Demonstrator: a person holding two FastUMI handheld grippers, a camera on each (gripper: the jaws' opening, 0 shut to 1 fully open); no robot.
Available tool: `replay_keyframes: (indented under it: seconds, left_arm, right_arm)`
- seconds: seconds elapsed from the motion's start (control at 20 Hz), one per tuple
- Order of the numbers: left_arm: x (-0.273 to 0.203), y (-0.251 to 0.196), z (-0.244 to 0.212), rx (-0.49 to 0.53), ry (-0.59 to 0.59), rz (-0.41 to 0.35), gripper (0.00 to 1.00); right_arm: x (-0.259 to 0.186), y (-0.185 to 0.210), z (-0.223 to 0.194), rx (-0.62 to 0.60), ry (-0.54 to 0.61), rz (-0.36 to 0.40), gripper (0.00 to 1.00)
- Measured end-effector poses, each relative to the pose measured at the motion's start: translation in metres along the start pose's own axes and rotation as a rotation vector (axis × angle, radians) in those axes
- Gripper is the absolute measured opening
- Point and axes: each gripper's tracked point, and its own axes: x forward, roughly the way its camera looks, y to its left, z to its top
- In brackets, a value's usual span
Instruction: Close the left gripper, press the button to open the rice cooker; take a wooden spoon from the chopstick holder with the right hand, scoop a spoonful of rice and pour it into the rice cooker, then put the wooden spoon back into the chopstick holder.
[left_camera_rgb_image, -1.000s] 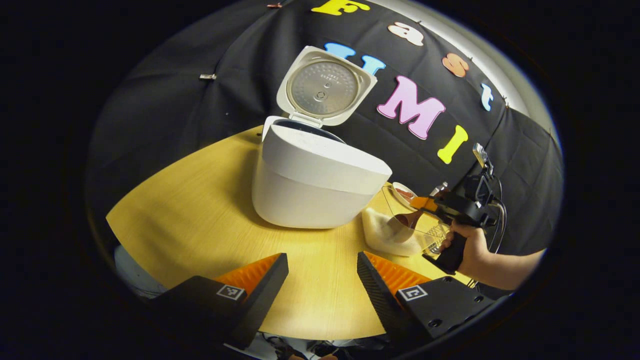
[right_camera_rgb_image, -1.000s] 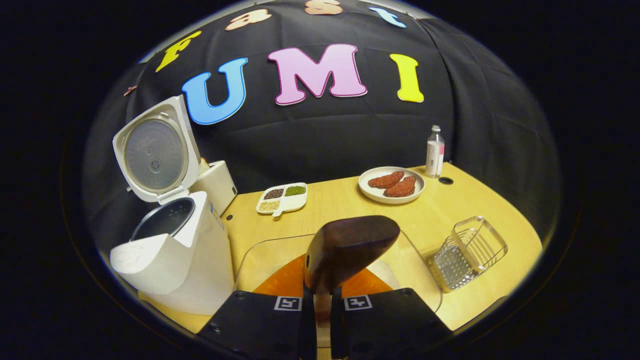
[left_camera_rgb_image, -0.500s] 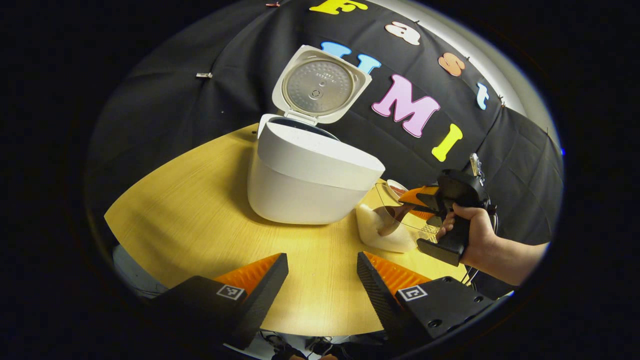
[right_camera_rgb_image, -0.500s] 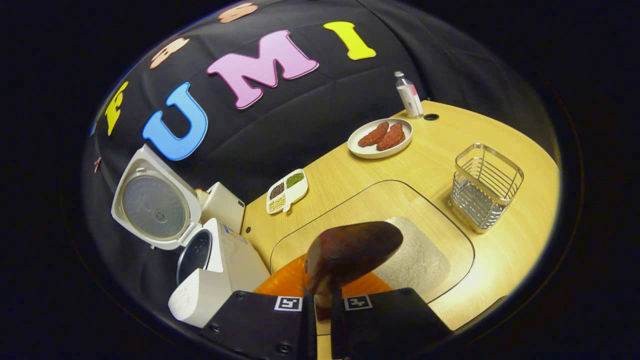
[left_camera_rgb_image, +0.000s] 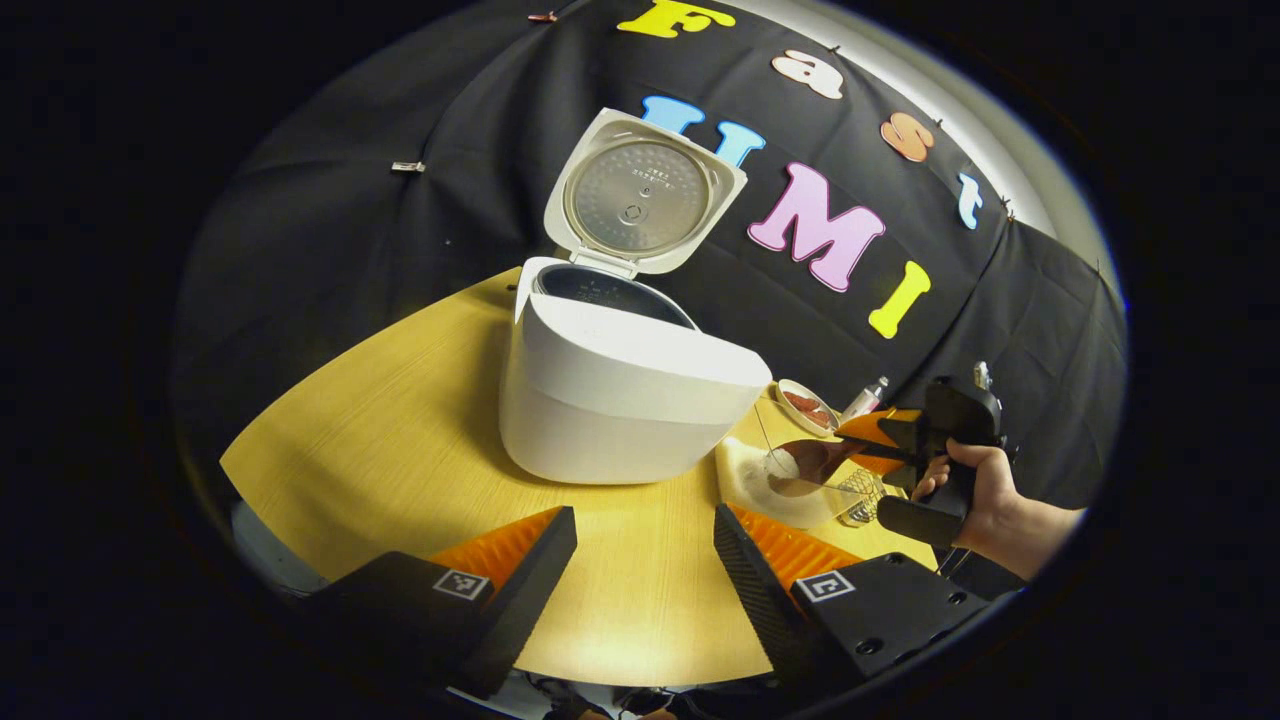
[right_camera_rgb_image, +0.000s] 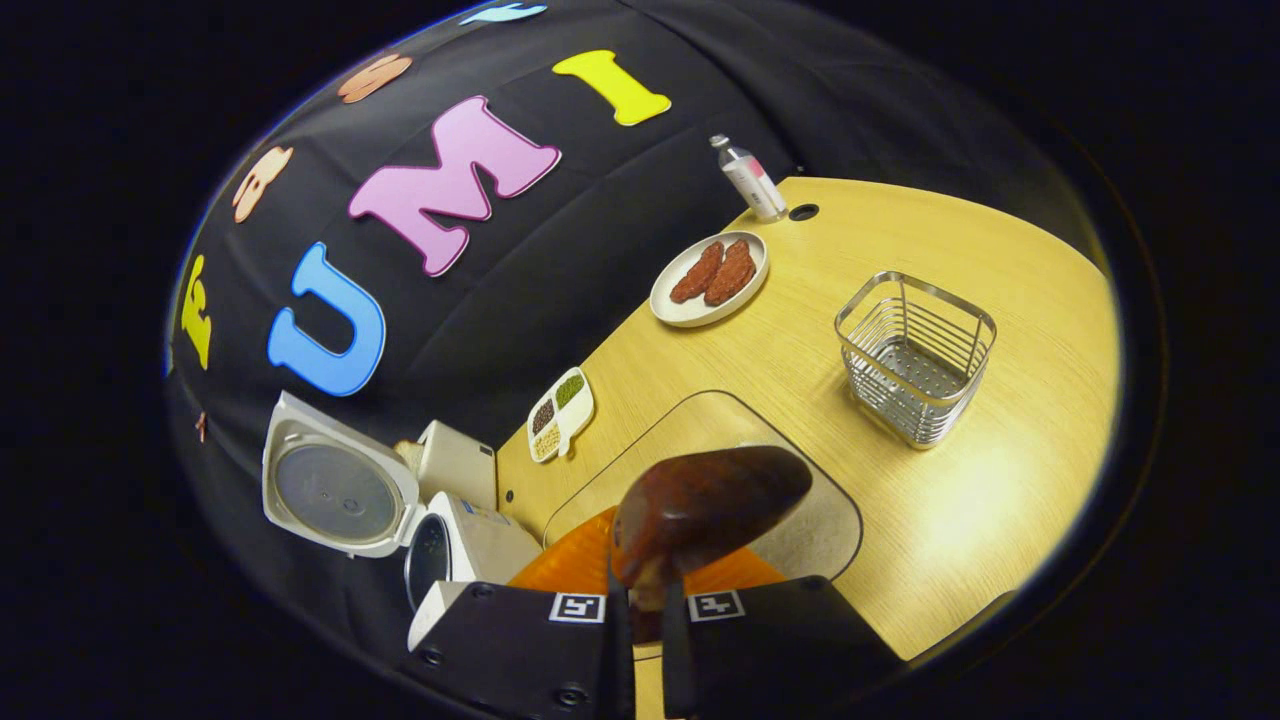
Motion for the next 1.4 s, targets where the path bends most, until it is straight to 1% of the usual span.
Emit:
replay_keyframes:
  seconds: [0.25, 0.5, 0.65, 0.8, 0.9, 1.1, 1.25, 1.4]
  left_arm:
    - [-0.002, -0.014, 0.020, 0.026, -0.030, -0.027, 0.96]
    - [-0.003, -0.026, 0.025, 0.037, -0.041, -0.045, 0.96]
    - [-0.006, -0.030, 0.031, 0.017, -0.065, -0.049, 0.96]
    - [-0.010, -0.029, 0.030, -0.003, -0.059, -0.053, 0.96]
    - [-0.015, -0.022, 0.040, -0.026, -0.082, -0.044, 0.96]
    - [-0.022, -0.006, 0.056, -0.042, -0.125, -0.018, 0.96]
    - [-0.027, 0.012, 0.062, -0.041, -0.143, 0.015, 0.96]
    - [-0.033, 0.029, 0.065, -0.086, -0.138, 0.043, 0.95]
  right_arm:
    - [-0.016, 0.011, 0.035, 0.082, -0.037, 0.018, 0.15]
    - [-0.023, 0.035, 0.056, 0.134, -0.048, 0.058, 0.15]
    - [-0.029, 0.065, 0.063, 0.167, -0.038, 0.113, 0.15]
    - [-0.034, 0.105, 0.066, 0.208, -0.029, 0.180, 0.16]
    - [-0.033, 0.132, 0.062, 0.234, -0.014, 0.224, 0.15]
    - [-0.030, 0.180, 0.049, 0.194, -0.006, 0.280, 0.15]
    - [-0.022, 0.216, 0.024, 0.150, 0.034, 0.311, 0.15]
    - [-0.012, 0.250, 0.001, 0.047, 0.045, 0.340, 0.15]
